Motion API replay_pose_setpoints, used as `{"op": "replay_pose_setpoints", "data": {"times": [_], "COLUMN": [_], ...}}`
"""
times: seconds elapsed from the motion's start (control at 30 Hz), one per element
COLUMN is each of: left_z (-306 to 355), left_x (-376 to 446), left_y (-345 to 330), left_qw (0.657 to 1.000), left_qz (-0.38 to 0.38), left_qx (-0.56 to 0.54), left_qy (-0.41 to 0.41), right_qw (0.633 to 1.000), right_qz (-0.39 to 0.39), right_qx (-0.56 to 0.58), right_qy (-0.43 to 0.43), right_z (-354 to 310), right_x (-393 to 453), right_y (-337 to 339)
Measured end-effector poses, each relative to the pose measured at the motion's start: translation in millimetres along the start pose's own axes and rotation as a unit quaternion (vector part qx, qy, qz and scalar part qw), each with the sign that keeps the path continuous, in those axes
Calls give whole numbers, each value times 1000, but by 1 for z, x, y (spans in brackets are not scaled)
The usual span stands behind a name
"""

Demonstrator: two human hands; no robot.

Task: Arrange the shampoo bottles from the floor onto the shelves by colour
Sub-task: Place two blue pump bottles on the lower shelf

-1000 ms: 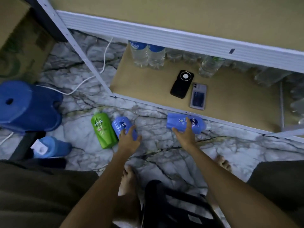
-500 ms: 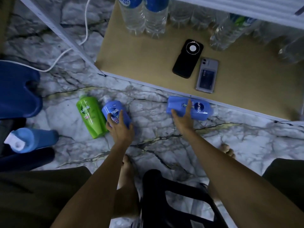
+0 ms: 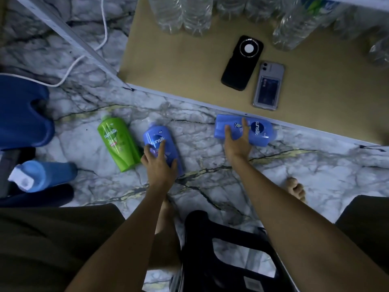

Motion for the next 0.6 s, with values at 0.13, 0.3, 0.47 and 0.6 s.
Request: {"op": "replay_pose_setpoints", "data": {"times": [0.13, 0.3, 0.47, 0.6], "left_z": [-5, -15, -8, 3], "left_x": [16, 16, 9, 3], "left_y": [5, -3, -7, -12], "left_qw": [1000, 995, 994, 990], "left_qz": [8, -82, -108, -136], "left_qx": [-14, -2, 9, -26], "left_qy": [17, 55, 21, 10], "right_qw": [996, 994, 997, 993], "right_qz": [65, 59, 6, -108], "right_qx": [38, 77, 74, 8], "right_qy": [-53, -58, -14, 54], "right_z": [-12, -2, 19, 40], "right_x": [5, -2, -19, -34], "right_y": [-12, -11, -6, 6]}}
Point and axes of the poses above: each hand's wrist, its own x-axis towards the middle knuckle, its own y-axis out of the back of the hand, z = x × y, the point moved 6 cm from there along x, towards the middle knuckle, and after that the axes turned 11 degrees about z, right-handed, at the moved point
